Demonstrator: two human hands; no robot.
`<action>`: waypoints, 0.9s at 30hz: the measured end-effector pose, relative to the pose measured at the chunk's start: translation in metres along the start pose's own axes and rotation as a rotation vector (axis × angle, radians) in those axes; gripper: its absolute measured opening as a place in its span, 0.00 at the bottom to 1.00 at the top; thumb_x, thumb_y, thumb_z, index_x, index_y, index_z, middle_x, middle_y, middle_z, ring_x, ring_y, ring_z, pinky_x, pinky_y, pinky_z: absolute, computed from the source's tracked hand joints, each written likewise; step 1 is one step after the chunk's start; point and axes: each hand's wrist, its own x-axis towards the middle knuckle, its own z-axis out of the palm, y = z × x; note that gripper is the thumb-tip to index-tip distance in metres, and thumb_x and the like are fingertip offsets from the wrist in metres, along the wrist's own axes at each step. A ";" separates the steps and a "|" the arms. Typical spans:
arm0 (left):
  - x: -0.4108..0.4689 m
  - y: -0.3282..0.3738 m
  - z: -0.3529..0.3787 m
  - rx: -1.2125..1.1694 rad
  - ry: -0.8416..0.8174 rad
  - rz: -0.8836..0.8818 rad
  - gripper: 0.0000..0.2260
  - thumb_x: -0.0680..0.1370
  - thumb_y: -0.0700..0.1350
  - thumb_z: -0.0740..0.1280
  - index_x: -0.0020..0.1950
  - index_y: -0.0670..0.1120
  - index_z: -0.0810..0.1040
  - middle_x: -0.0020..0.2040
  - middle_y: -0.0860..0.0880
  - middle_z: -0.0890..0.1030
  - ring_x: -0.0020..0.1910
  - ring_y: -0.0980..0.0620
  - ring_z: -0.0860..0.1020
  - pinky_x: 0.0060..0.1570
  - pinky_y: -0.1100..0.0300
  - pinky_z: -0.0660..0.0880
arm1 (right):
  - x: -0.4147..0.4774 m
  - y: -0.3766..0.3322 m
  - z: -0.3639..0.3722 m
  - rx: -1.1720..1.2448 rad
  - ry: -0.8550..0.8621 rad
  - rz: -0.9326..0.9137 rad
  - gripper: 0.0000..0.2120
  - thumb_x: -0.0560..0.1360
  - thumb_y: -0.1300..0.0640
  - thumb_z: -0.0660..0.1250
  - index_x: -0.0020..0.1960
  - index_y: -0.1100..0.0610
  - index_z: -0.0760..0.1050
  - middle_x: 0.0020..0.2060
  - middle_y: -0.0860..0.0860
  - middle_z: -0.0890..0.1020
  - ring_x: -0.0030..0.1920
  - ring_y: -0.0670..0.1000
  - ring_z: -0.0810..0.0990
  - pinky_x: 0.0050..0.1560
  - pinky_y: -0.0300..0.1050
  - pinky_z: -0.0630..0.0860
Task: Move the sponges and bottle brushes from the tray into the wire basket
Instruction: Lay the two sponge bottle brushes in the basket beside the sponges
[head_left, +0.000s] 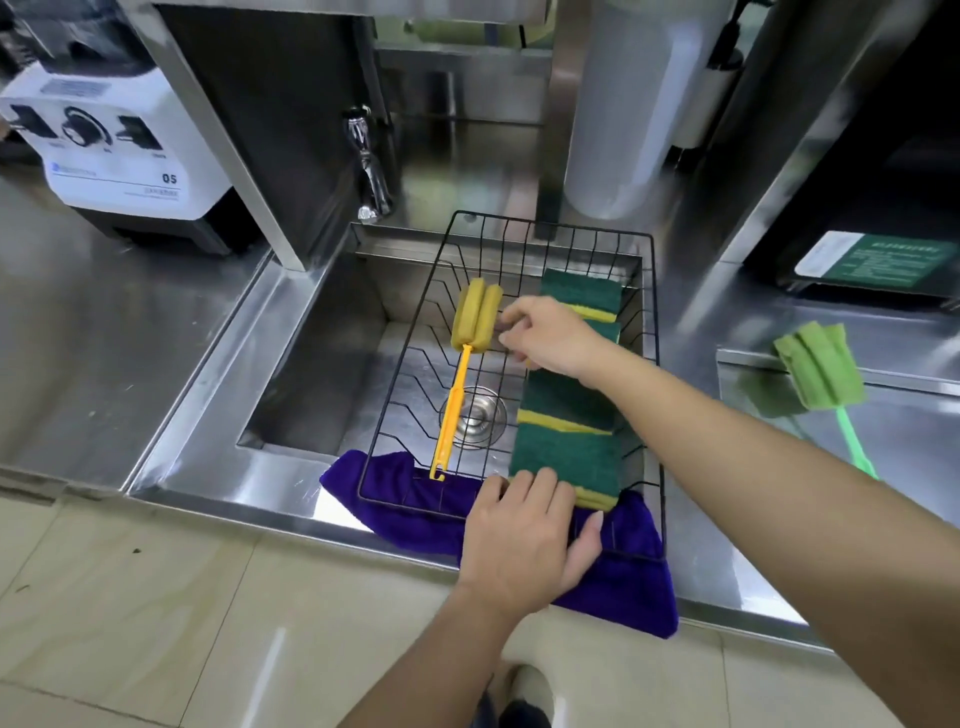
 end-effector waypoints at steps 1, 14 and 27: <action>0.000 0.000 0.000 0.002 -0.001 0.005 0.17 0.80 0.54 0.57 0.37 0.45 0.73 0.34 0.48 0.72 0.32 0.48 0.70 0.34 0.55 0.65 | -0.003 0.004 -0.011 0.005 0.079 0.002 0.12 0.76 0.61 0.61 0.57 0.62 0.75 0.44 0.54 0.78 0.46 0.54 0.78 0.48 0.48 0.74; 0.000 -0.002 0.002 0.068 0.002 0.059 0.17 0.80 0.52 0.57 0.36 0.44 0.74 0.33 0.48 0.72 0.32 0.47 0.71 0.35 0.53 0.65 | -0.086 0.154 -0.114 -0.405 0.784 0.460 0.36 0.74 0.49 0.65 0.75 0.56 0.52 0.75 0.60 0.56 0.74 0.61 0.57 0.69 0.59 0.57; -0.001 -0.003 0.004 0.050 0.001 0.070 0.20 0.81 0.52 0.55 0.36 0.42 0.74 0.33 0.46 0.73 0.31 0.45 0.73 0.35 0.52 0.66 | -0.131 0.207 -0.101 -0.226 0.653 0.749 0.15 0.76 0.61 0.59 0.61 0.67 0.71 0.61 0.66 0.76 0.63 0.65 0.73 0.60 0.54 0.71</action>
